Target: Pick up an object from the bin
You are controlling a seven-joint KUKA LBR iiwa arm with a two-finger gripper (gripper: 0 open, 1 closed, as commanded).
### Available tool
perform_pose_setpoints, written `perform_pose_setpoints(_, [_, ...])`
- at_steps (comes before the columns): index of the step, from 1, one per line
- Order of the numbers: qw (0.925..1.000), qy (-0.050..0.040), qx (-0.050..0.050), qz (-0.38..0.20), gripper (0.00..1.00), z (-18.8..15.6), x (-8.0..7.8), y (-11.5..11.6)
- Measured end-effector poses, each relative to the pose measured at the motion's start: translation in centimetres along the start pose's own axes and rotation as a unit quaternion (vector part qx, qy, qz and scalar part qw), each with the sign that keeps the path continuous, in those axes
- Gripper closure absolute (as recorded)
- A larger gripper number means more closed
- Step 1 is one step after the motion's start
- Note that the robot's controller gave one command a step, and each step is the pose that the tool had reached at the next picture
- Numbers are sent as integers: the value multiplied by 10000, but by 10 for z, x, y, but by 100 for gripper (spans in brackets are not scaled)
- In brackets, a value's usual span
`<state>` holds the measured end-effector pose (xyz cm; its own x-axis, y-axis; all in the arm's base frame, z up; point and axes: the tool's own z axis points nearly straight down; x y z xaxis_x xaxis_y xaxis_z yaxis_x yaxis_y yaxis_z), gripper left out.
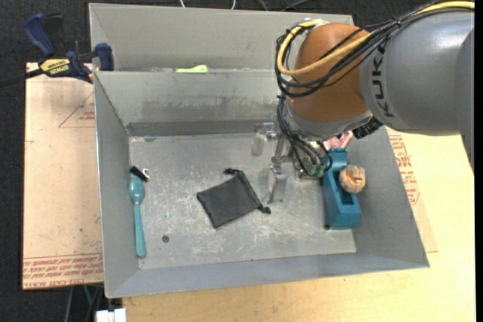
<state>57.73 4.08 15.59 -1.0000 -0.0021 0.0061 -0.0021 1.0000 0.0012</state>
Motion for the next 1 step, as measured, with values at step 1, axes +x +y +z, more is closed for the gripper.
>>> perform_pose_setpoints(1, [10000, -35, -2, 5, 0, -4, -2, 0])
